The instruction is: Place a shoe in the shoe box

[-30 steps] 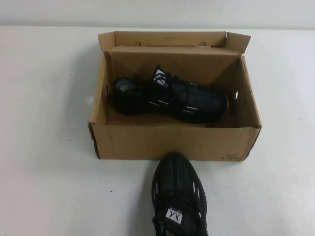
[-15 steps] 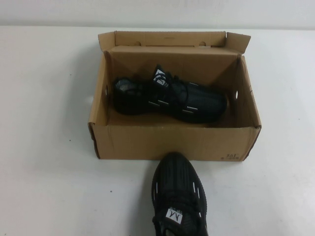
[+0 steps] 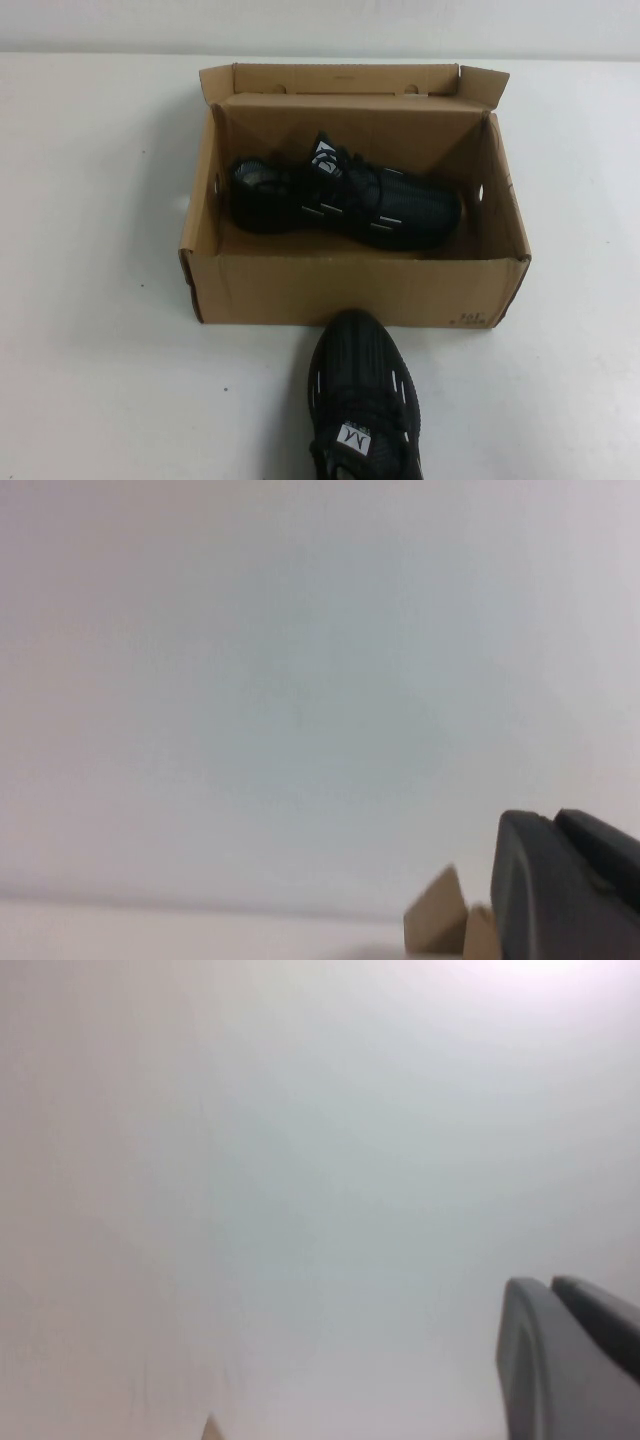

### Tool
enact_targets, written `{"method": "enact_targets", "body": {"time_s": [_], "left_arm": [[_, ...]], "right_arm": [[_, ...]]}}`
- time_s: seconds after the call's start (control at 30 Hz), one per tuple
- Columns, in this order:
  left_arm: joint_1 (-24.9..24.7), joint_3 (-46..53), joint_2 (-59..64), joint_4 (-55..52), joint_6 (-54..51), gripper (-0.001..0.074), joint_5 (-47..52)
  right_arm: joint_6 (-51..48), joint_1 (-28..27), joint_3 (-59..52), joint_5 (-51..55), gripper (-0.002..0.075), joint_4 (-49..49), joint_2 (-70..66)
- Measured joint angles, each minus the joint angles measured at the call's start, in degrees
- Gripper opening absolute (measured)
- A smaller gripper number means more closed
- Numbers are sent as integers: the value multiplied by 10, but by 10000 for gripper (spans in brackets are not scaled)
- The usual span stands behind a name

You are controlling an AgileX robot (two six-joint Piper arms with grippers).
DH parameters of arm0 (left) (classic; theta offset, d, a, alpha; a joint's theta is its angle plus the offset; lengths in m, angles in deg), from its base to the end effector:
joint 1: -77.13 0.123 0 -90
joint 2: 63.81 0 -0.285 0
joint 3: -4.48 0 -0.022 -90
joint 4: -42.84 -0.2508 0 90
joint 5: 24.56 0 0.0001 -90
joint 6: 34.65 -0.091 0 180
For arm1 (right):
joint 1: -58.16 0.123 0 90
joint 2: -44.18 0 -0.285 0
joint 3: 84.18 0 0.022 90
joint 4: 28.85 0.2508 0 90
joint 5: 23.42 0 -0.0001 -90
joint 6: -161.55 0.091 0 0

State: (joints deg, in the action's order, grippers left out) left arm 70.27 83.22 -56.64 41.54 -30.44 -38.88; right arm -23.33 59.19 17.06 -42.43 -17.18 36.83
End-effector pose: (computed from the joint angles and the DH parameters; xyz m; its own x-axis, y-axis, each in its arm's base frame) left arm 0.0518 -0.0067 0.2270 0.3067 -0.0887 -0.9477 0.1407 0.9889 -0.0471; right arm 0.0501 -0.0051 0.2331 0.3856 0.1142 -0.9156 0.0015 0.9922 0.1244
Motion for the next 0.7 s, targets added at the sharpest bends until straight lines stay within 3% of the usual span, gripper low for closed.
{"method": "enact_targets", "body": {"time_s": [0.13,0.37,0.47,0.7], "left_arm": [[0,0,0,0,0,-4,-74],[0,0,0,1,4,-4,-93],[0,0,0,5,54,-4,-124],[0,0,-1,-1,135,-4,-318]], "right_arm": [[0,0,0,-86,-16,1,0],[12,0,0,-136,-17,2,0],[49,0,0,-188,-16,2,0],[101,0,8,-344,-16,3,4]]}}
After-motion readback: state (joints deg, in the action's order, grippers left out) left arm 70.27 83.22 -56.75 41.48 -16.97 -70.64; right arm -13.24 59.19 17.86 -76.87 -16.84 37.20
